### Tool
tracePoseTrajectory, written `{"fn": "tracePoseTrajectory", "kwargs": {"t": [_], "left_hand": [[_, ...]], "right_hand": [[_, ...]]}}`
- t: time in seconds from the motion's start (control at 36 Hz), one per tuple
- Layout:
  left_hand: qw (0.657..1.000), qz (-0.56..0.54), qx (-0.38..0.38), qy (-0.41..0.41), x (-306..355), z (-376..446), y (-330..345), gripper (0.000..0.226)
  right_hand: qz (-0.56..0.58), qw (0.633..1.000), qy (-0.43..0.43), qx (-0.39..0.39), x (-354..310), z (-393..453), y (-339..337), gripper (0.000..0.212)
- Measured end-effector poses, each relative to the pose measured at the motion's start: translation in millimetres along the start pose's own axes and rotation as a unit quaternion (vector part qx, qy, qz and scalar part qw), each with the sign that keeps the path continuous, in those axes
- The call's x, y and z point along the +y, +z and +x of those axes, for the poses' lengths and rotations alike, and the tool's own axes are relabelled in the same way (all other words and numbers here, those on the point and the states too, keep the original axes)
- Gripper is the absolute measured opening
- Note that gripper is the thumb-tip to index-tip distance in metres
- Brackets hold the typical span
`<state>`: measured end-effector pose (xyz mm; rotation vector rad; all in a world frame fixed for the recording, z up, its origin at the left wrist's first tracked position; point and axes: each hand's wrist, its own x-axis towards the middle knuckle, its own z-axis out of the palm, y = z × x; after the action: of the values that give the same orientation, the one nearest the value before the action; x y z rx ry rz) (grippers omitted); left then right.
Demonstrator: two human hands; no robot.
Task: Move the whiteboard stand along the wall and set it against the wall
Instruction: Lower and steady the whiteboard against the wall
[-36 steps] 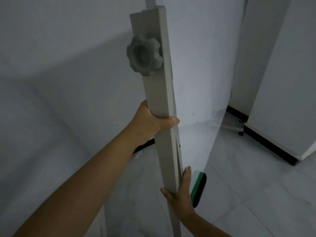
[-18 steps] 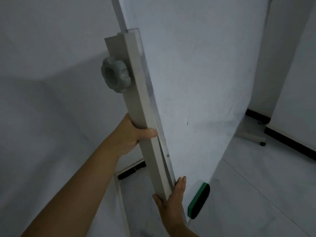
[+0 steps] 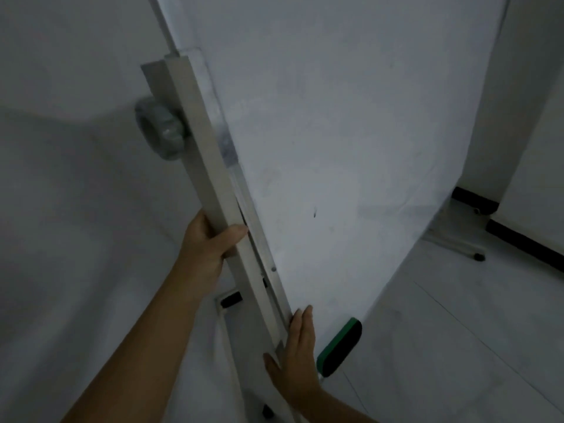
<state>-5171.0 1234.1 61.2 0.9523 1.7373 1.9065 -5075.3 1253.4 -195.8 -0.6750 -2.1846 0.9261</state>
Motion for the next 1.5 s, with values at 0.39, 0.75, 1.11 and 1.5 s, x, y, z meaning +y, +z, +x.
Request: {"fn": "tracePoseTrajectory", "kwargs": {"t": [0.39,0.75,1.11,1.5], "left_hand": [[0.955,0.120,0.258,-0.084,-128,-95,41,0.039],[0.874,0.140,0.375,-0.277,-248,-154,70,0.076],[0.907,0.139,0.308,-0.252,-303,-169,55,0.061],[0.908,0.140,0.335,-0.206,-302,-204,35,0.069]], "right_hand": [[0.092,0.955,0.083,-0.269,83,-28,-72,0.062],[0.193,0.823,0.482,-0.231,230,31,-62,0.066],[0.451,0.666,0.572,-0.163,280,45,7,0.083],[0.491,0.648,0.562,-0.152,228,-6,32,0.066]]}}
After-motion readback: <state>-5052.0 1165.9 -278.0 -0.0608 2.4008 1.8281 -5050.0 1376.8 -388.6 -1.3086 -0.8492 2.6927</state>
